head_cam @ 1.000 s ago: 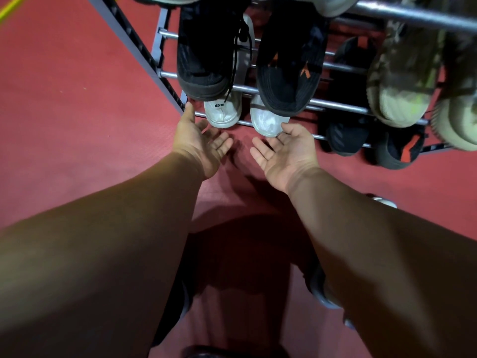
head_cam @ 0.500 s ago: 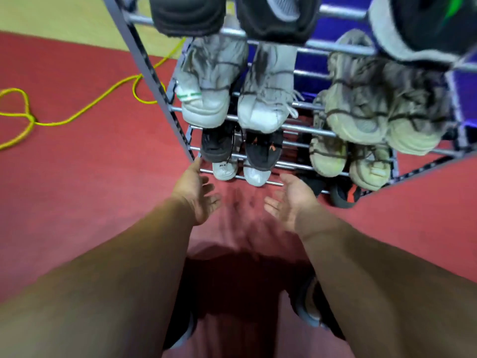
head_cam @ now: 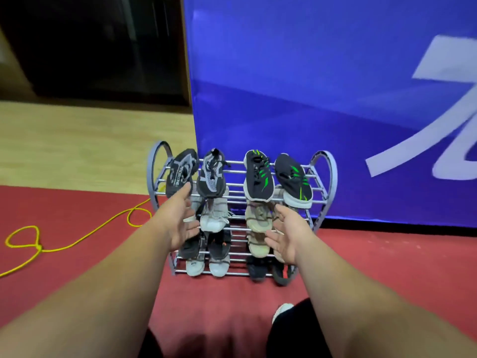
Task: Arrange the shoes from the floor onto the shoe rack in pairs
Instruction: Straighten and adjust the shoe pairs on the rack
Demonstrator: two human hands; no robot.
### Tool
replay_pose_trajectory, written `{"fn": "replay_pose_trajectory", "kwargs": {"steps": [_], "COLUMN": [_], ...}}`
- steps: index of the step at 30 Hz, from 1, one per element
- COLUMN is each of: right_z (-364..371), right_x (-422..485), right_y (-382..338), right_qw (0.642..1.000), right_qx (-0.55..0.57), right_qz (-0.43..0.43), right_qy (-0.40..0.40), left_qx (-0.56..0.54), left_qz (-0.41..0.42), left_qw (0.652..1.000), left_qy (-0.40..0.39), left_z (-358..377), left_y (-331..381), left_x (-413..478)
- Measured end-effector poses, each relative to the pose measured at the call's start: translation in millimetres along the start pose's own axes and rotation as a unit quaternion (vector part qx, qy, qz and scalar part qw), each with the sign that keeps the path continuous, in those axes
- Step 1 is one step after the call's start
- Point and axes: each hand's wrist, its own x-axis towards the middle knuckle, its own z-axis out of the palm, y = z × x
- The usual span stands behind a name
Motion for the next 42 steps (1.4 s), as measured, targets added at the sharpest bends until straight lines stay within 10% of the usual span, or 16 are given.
{"fn": "replay_pose_trajectory", "kwargs": {"steps": [10, 24, 30, 35, 42], "right_z": [-26, -42, -47, -40, -35], "right_x": [-112, -146, -121, -65, 23], "right_y": [-82, -132, -124, -112, -92], "right_qw": [0.966, 0.727, 0.545, 0.570, 0.714], "right_qx": [-0.210, -0.615, -0.768, -0.749, -0.598], "right_qz": [-0.148, -0.284, -0.306, -0.311, -0.334], "right_qy": [0.009, 0.106, 0.139, 0.131, 0.142], "left_qx": [0.315, 0.689, 0.764, 0.736, 0.646], "left_qz": [0.196, 0.326, 0.331, 0.325, 0.303], "left_qw": [0.929, 0.647, 0.552, 0.592, 0.699], "left_qy": [0.005, 0.021, 0.033, 0.039, 0.048], "left_z": [54, 111, 107, 110, 131], "left_y": [62, 77, 63, 46, 19], "left_x": [-108, -136, -119, -72, 10]}}
